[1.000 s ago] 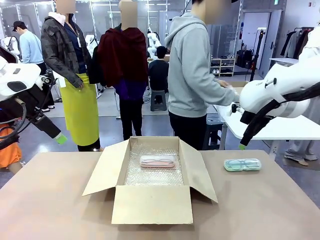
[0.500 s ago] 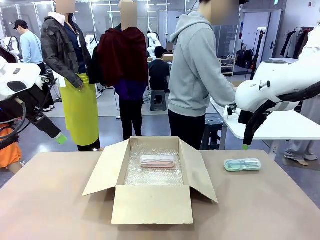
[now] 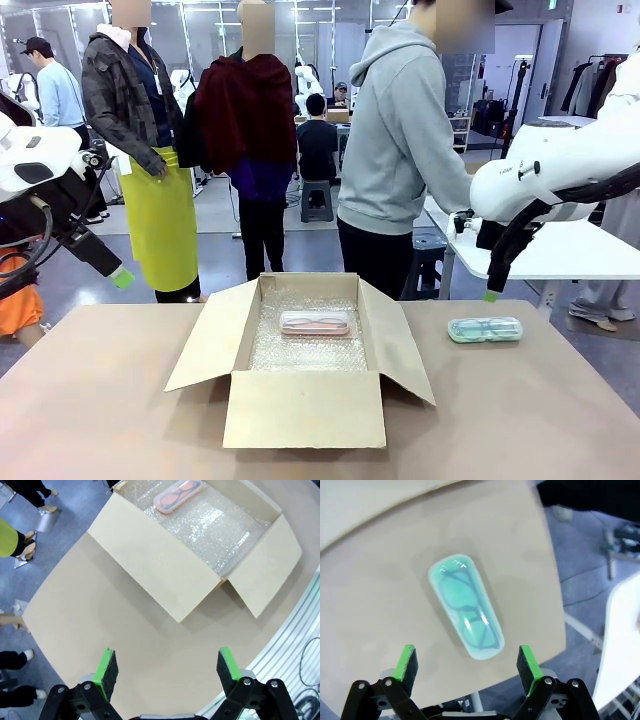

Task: Pack the glasses set securely to prepare it for shipping.
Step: Put the Glasses case from the right side of the table into the Package Box.

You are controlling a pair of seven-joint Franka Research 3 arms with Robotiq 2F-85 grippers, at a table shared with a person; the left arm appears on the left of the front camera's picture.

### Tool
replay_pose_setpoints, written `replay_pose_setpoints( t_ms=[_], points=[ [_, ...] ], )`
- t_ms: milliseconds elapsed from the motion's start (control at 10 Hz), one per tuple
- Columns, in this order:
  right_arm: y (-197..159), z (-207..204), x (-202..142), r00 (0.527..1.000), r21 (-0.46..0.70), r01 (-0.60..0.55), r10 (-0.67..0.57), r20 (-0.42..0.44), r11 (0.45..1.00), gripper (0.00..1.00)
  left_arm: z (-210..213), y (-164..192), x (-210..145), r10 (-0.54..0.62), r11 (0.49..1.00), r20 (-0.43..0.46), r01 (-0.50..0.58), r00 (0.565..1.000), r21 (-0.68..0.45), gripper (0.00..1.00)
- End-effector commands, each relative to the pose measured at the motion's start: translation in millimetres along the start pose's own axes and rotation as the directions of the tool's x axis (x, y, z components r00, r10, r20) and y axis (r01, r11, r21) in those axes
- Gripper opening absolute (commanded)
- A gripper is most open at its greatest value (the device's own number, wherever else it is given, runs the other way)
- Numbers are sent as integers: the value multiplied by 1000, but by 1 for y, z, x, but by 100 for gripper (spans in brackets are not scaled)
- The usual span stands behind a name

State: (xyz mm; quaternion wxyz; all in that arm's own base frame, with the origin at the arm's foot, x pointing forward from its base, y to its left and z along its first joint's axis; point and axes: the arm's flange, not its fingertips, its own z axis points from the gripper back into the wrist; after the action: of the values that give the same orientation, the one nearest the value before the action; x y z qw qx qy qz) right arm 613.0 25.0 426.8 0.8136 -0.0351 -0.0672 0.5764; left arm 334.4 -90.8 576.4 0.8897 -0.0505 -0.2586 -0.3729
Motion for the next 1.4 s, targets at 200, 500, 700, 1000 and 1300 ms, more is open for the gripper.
replay_pose_setpoints(
  t_ms=[200,500,700,1000,1300],
  points=[
    [-6,-32,3,940,101,-319,328,-93,942,100,-1,1,-1,-8,1000,24,8,1000,-2,100],
    [-14,-63,-3,936,117,-339,347,-54,933,100,-1,1,-1,-8,1000,24,8,1000,-2,100],
    [-21,-81,-8,941,114,-332,336,-24,936,100,-1,1,-1,-8,1000,24,8,1000,-2,100],
    [-26,-103,-5,947,110,-318,321,-17,942,100,-1,1,-1,-8,1000,24,8,1000,-2,100],
    [-27,-117,-4,945,117,-323,327,-24,939,100,-1,1,-1,-8,1000,24,8,1000,-2,100]
  ],
)
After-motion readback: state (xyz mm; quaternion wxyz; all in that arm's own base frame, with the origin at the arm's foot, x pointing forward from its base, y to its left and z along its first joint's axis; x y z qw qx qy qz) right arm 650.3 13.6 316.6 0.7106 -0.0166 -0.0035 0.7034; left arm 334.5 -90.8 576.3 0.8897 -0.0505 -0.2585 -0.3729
